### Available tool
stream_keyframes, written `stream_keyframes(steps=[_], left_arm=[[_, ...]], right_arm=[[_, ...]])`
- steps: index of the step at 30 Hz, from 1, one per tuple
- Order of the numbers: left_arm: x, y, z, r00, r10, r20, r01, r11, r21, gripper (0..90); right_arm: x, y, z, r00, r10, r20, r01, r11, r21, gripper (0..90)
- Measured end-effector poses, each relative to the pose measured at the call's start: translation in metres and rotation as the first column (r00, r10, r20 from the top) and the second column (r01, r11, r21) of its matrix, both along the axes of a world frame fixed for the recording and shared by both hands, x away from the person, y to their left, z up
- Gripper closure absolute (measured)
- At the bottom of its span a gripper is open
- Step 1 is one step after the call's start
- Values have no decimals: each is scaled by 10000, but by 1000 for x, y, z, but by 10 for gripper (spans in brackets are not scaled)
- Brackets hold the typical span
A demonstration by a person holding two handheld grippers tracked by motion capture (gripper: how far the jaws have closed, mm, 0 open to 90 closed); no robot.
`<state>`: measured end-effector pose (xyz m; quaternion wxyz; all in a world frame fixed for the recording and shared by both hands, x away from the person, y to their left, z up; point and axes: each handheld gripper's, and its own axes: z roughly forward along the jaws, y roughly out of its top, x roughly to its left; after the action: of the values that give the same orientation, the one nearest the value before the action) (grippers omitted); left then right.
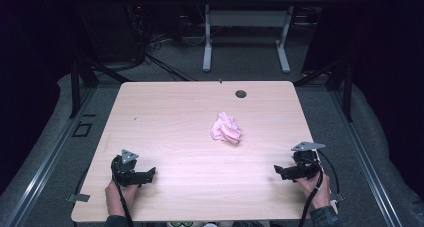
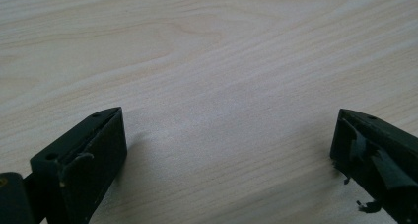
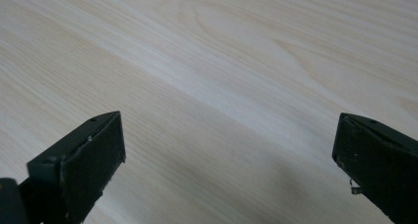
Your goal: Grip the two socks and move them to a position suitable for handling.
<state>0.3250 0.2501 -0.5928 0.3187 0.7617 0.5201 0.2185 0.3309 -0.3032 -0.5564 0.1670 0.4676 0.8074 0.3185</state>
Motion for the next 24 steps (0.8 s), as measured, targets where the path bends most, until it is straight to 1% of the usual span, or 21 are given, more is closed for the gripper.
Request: stream_keyframes(steps=[2,3,4,5,6,8,9,10,12,13,14,15,16,17,18,19,20,21,22,23,24], left_arm=[[0,0,0,10000,-17,-9,17,10000,17,7],[0,0,0,10000,-14,-9,14,10000,16,7],[0,0,0,10000,-10,-10,10,10000,9,7],[0,0,0,10000,-16,-9,16,10000,20,7],[0,0,0,10000,-18,-12,18,10000,21,7],[0,0,0,10000,-15,-11,15,10000,21,7],[0,0,0,10000,-18,-13,18,10000,21,7],[0,0,0,10000,-18,-13,18,10000,21,7],[0,0,0,10000,-17,-9,17,10000,19,7],[0,0,0,10000,-17,-8,17,10000,21,7],[0,0,0,10000,-16,-11,16,10000,22,7],[0,0,0,10000,-14,-6,14,10000,19,7],[0,0,0,10000,-14,-6,14,10000,19,7],[0,0,0,10000,-18,-9,18,10000,20,7],[0,0,0,10000,-18,-9,18,10000,20,7],[0,0,0,10000,-20,-10,20,10000,21,7],[0,0,0,10000,-16,-9,16,10000,21,7],[0,0,0,10000,-17,-9,17,10000,18,7],[0,0,0,10000,-17,-11,17,10000,22,7],[0,0,0,10000,-17,-11,17,10000,22,7],[0,0,0,10000,-17,-11,17,10000,20,7]], right_arm=[[5,9,5,9997,215,81,-215,9998,-2,0],[8,13,8,9993,370,92,-369,9993,-76,0],[10,17,11,9988,490,87,-491,9988,14,0],[16,25,17,9973,716,150,-716,9974,-26,0],[16,25,17,9973,716,150,-716,9974,-26,0],[23,34,23,9950,979,187,-978,9952,-107,0],[29,43,27,9932,1143,211,-1140,9934,-114,0],[29,43,27,9932,1143,211,-1140,9934,-114,0],[36,52,31,9900,1380,278,-1378,9904,-100,0],[40,56,33,9881,1520,216,-1518,9883,-132,0],[44,60,34,9859,1658,202,-1658,9862,-52,0],[50,68,35,9835,1805,146,-1805,9836,-28,0],[50,68,35,9835,1805,146,-1805,9836,-28,0],[58,76,35,9802,1977,108,-1978,9803,0,0],[58,76,35,9802,1977,108,-1978,9803,0,0],[62,80,36,9787,2055,3,-2055,9786,58,0],[65,85,36,9771,2128,8,-2128,9771,-26,0],[72,94,38,9722,2343,-12,-2342,9721,-130,0],[75,99,39,9696,2445,17,-2445,9696,-135,0],[75,99,39,9696,2445,17,-2445,9696,-135,0],[79,105,40,9681,2502,109,-2499,9679,-279,0]])
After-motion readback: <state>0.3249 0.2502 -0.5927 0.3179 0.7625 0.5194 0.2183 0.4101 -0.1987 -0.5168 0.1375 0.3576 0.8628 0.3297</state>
